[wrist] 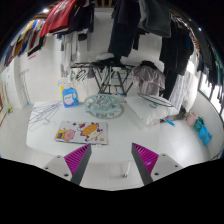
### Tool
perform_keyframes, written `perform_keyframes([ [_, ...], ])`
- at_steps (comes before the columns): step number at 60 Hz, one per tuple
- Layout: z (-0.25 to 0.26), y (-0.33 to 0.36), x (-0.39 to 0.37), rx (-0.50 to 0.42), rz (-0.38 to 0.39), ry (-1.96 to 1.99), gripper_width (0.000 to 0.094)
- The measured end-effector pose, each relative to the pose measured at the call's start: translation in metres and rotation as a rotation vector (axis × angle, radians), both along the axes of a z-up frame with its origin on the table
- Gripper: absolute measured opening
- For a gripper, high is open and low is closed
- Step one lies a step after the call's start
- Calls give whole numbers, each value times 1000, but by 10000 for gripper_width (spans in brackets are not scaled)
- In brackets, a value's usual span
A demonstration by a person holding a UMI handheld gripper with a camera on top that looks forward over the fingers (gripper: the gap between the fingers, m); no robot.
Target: Fold towel
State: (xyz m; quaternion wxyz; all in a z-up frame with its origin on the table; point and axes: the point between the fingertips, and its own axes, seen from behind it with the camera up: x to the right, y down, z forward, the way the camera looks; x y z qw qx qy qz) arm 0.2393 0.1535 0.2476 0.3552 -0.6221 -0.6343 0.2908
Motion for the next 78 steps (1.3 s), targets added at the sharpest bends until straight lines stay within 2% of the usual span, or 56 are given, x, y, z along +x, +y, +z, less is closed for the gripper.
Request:
perform_keyframes([
  [11, -15, -73, -23, -18, 52, -20, 851],
  [23, -42, -182, -59, -51, 108, -11, 851],
  [38, -95, -285, -112, -96, 161, -9, 853],
  [62, -222, -335, -247, -76, 113, -51, 853],
  [70, -264, -343, -273, -55, 126, -99, 850],
  [75, -262, -346, -282, -36, 141, -63, 729],
  [77, -262, -347, -282, -37, 148, -73, 620],
  [78, -262, -347, -282, -31, 149, -76, 528],
])
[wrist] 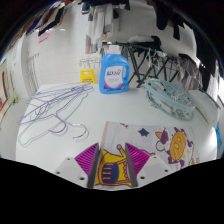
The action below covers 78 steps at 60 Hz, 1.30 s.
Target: Fold towel
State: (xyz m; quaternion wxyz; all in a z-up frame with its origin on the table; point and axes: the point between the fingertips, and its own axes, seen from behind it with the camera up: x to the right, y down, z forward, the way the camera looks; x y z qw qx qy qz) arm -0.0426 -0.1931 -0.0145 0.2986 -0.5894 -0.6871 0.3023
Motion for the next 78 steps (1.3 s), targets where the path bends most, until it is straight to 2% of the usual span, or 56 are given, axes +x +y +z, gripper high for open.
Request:
perform_keyframes([
  [3, 0, 6, -2, 40, -13, 2, 164],
  [4, 3, 13, -1, 63, -26, 0, 79],
  [5, 2, 15, -3, 78, -38, 2, 38],
  [10, 0, 9, -3, 53, -40, -26, 25],
  [15, 11, 5, 1, -41, -32, -57, 13],
  [22, 61, 24, -1, -144, -25, -25, 13],
  [29, 109, 74, -3, -192, -41, 18, 14],
  [38, 122, 160, -11, -148, -86, 31, 18],
  [53, 64, 256, -15, -35, -144, -30, 31],
  [55, 55, 258, -14, -43, -145, -51, 69],
  [56, 51, 259, -13, -46, -144, -61, 129],
  [61, 46, 274, -9, -18, -169, -78, 851],
  [63, 49, 276, -3, -9, -163, -83, 784],
  [65, 57, 274, 4, -22, -145, -82, 803],
  [67, 70, 272, 13, -46, -136, -79, 863],
  [71, 104, 273, 41, -76, -121, -69, 848],
  [78, 171, 277, 101, -57, -94, -38, 855],
])
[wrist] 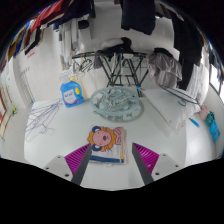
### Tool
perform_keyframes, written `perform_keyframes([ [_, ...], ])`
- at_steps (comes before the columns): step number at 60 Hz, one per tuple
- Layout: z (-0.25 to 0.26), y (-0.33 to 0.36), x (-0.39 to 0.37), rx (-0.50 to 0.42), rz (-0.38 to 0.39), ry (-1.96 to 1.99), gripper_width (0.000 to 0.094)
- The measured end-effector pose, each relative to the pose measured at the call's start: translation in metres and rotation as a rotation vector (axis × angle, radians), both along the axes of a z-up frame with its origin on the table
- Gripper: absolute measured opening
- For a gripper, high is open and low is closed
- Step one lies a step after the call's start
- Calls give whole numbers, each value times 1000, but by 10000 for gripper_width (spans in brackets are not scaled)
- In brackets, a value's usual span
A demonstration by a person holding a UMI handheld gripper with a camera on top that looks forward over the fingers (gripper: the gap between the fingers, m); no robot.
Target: Fold towel
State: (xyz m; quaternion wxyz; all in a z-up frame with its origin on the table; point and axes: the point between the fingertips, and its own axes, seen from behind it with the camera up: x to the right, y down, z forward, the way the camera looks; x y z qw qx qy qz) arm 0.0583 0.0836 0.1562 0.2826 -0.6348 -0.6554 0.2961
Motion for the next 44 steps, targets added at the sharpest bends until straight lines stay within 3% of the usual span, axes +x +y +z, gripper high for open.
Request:
perform_keyframes([
  [18, 84, 8, 109, 33, -66, 42, 851],
  [28, 93, -1, 123, 16, -66, 67, 852],
  [38, 91, 8, 129, 73, -86, 66, 851],
  [44, 87, -1, 133, 62, -75, 60, 852],
])
